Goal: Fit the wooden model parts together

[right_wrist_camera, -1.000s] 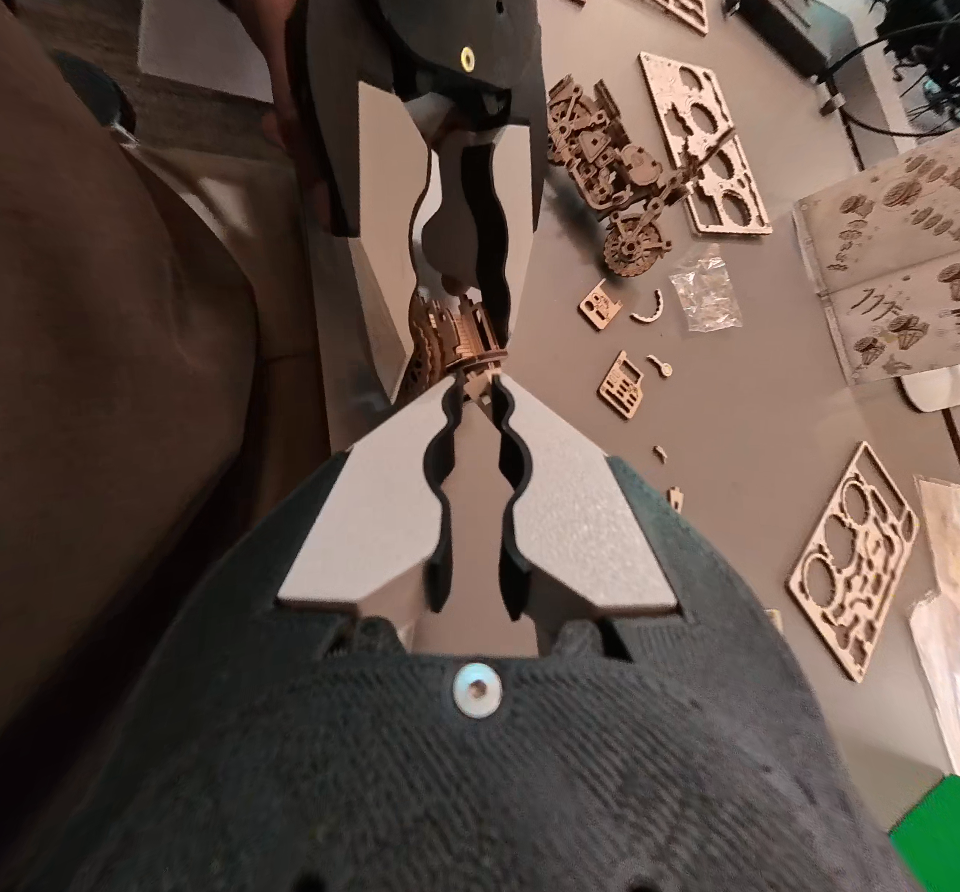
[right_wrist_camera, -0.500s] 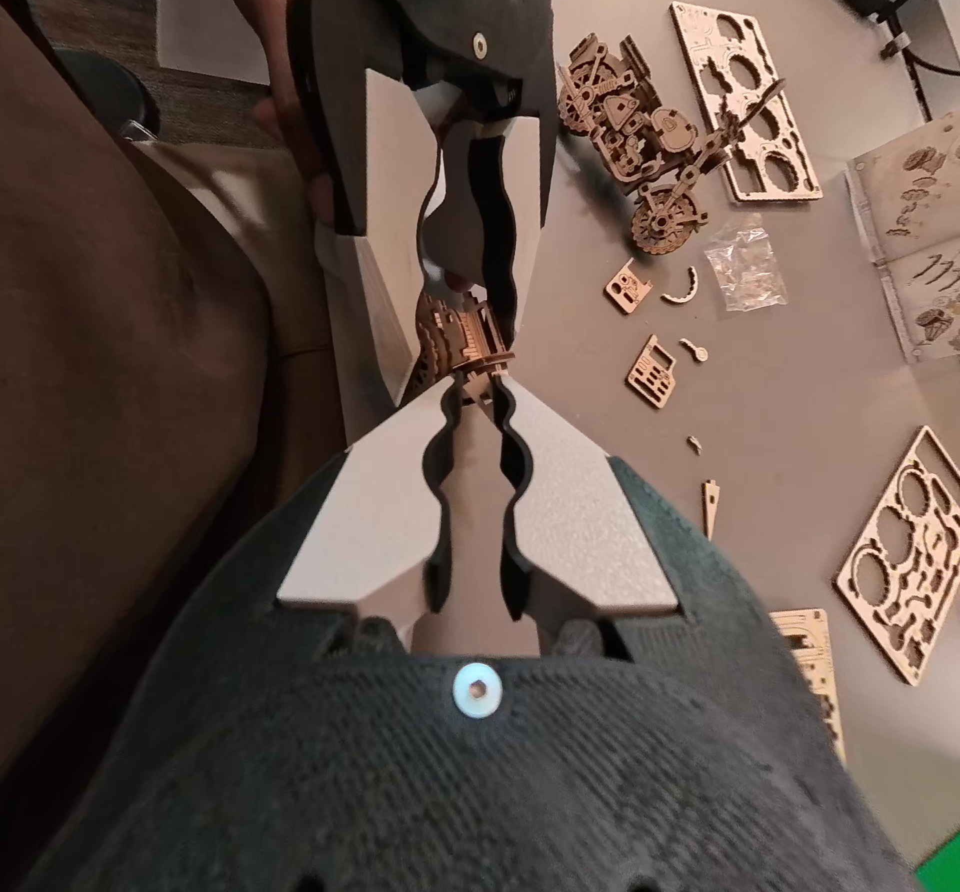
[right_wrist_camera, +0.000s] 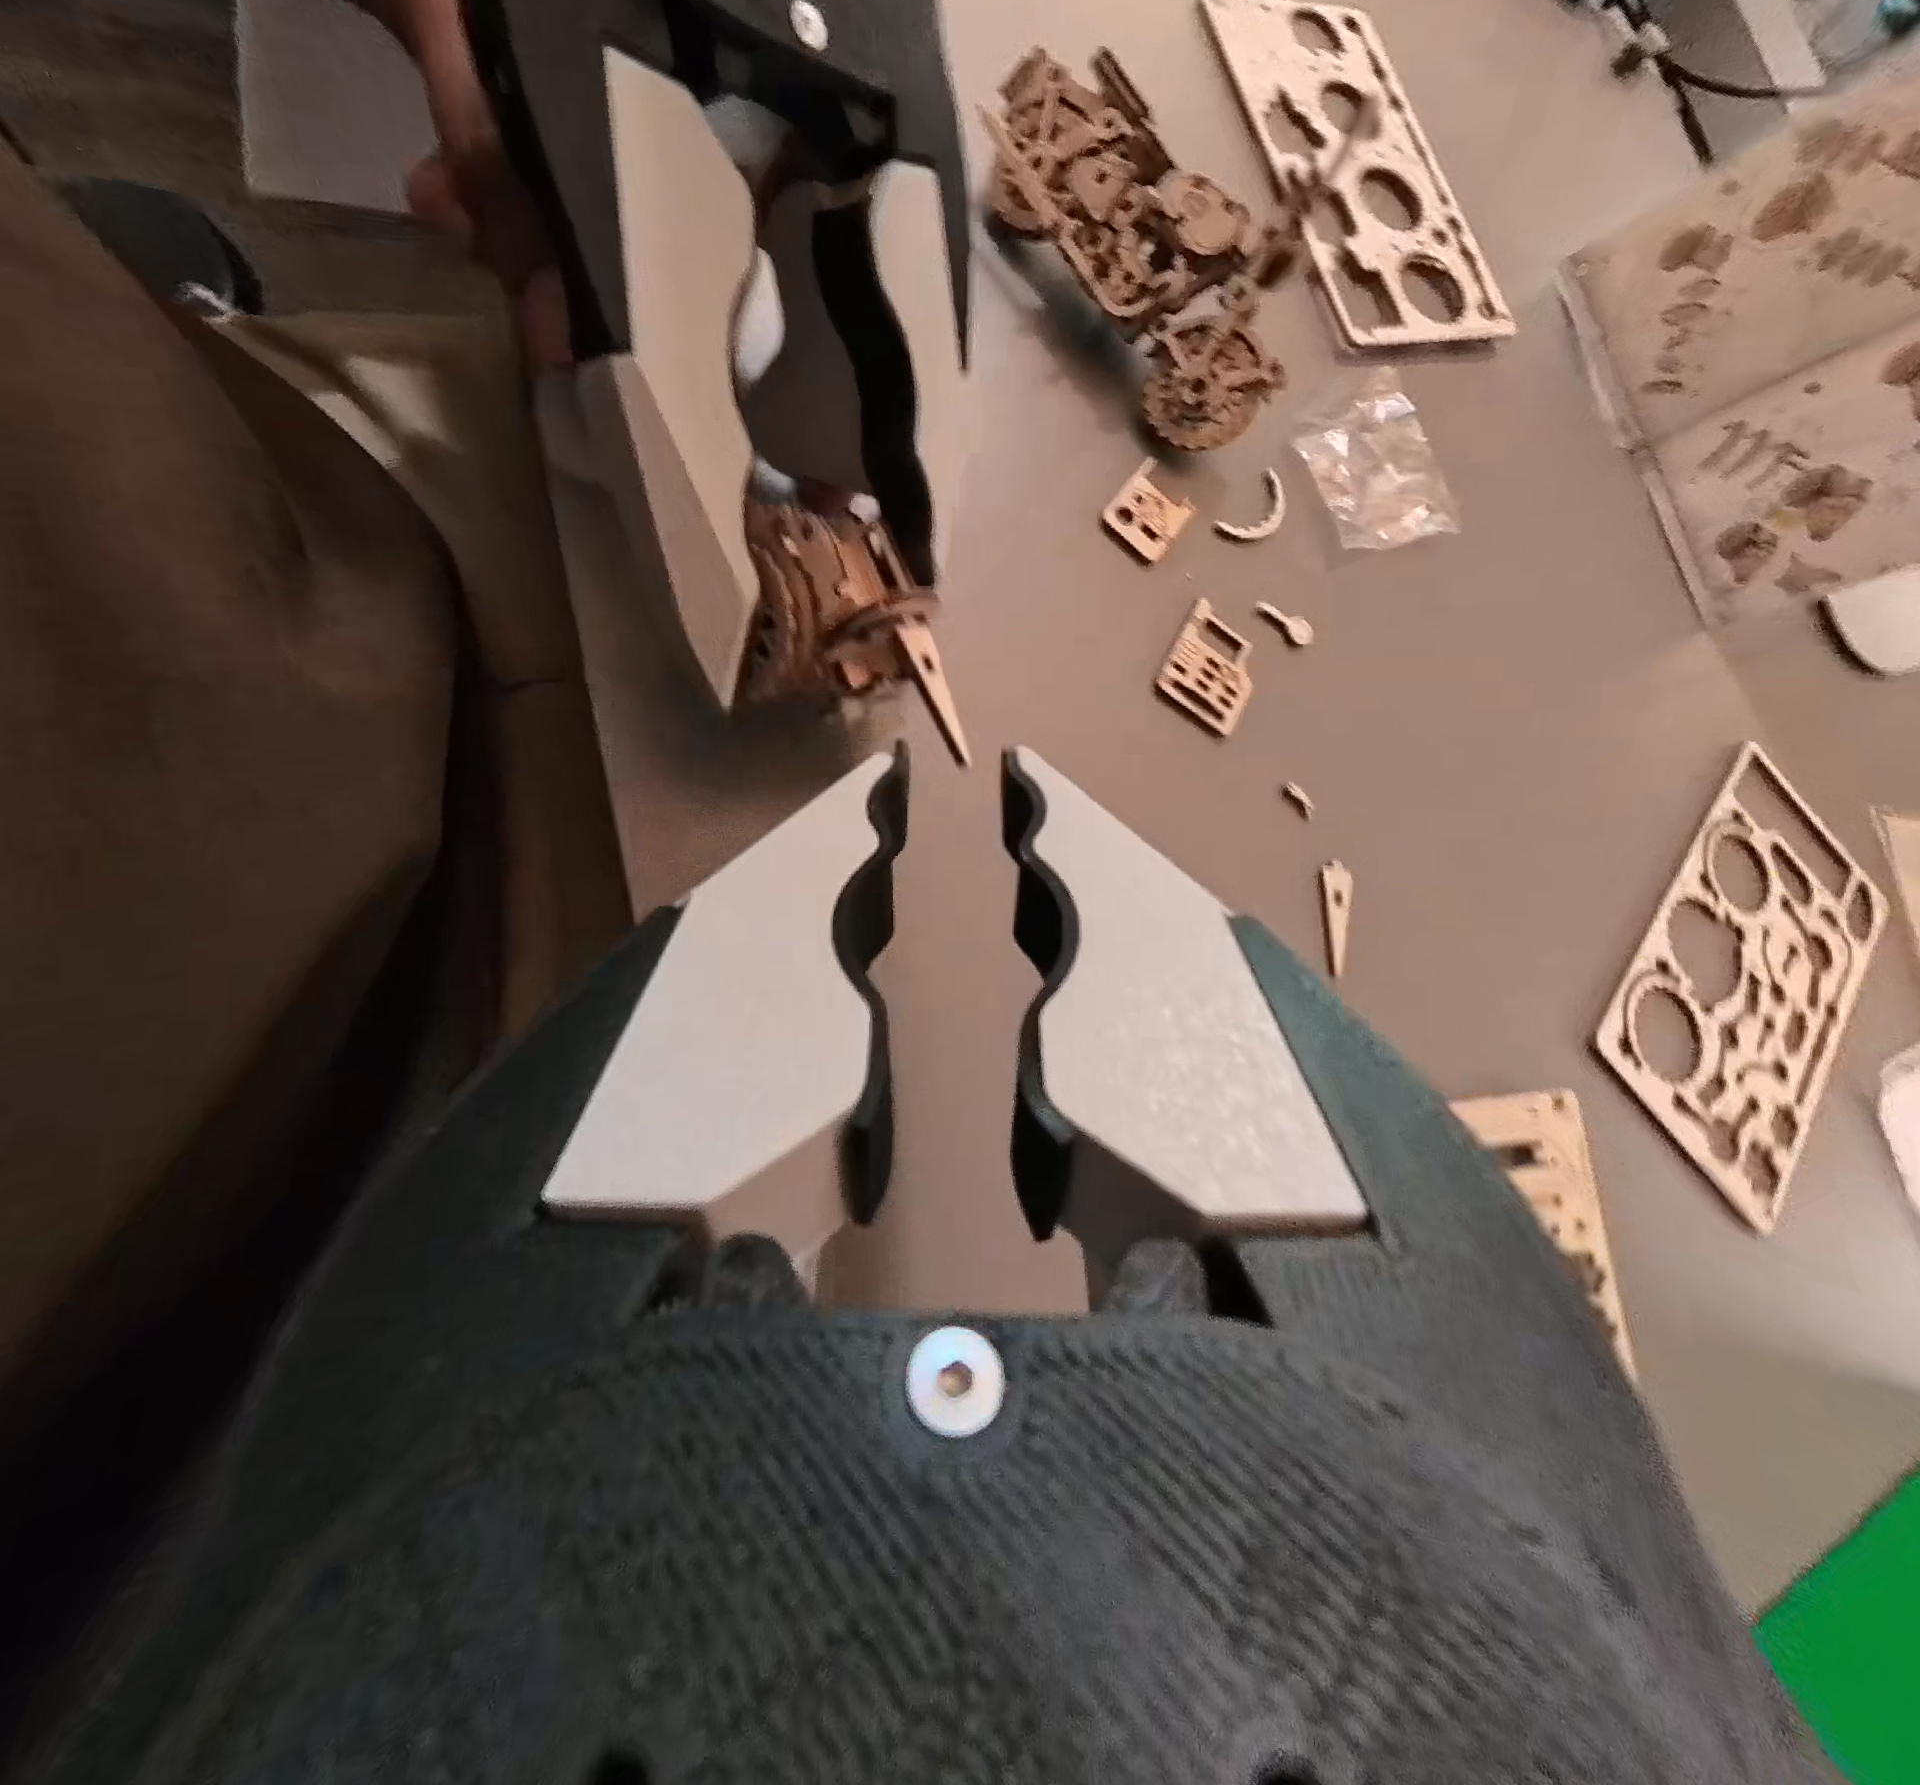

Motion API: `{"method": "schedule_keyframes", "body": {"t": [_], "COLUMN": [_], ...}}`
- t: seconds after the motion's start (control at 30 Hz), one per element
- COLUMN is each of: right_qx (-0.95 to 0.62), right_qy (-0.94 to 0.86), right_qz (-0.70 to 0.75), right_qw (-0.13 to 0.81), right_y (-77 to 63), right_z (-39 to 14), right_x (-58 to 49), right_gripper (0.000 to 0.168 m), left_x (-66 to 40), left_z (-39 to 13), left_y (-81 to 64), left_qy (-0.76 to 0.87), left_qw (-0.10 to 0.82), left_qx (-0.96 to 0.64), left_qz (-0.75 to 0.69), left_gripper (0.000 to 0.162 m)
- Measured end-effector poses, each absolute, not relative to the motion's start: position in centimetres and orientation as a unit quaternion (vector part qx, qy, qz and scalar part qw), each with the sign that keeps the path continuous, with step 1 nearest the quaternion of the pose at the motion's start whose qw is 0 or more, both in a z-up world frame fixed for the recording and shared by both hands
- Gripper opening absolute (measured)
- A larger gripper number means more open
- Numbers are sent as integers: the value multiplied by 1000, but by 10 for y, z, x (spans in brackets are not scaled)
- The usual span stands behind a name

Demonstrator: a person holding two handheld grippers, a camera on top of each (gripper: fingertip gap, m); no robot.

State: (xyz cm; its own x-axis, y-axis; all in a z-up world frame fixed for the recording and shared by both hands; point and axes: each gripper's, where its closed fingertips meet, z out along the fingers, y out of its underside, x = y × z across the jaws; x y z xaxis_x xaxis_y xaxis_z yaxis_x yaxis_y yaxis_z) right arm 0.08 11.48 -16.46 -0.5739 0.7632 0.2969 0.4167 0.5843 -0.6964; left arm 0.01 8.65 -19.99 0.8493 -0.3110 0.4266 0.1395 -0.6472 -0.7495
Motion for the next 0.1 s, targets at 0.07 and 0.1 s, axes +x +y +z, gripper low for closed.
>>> {"method": "schedule_keyframes", "body": {"t": [0.07, 0.1], "right_qx": [-387, -404], "right_qy": [-823, -817], "right_qz": [303, 312], "right_qw": [284, 268], "right_y": [127, 130], "right_z": [-166, -170], "right_x": [6, 10], "right_gripper": [17, 17], "left_x": [-4, -6], "left_z": [-199, -199], "left_y": [87, 88], "left_qy": [39, 33], "left_qw": [419, 420], "left_qx": [-864, -863], "left_qz": [-276, -278], "left_gripper": [50, 50]}}
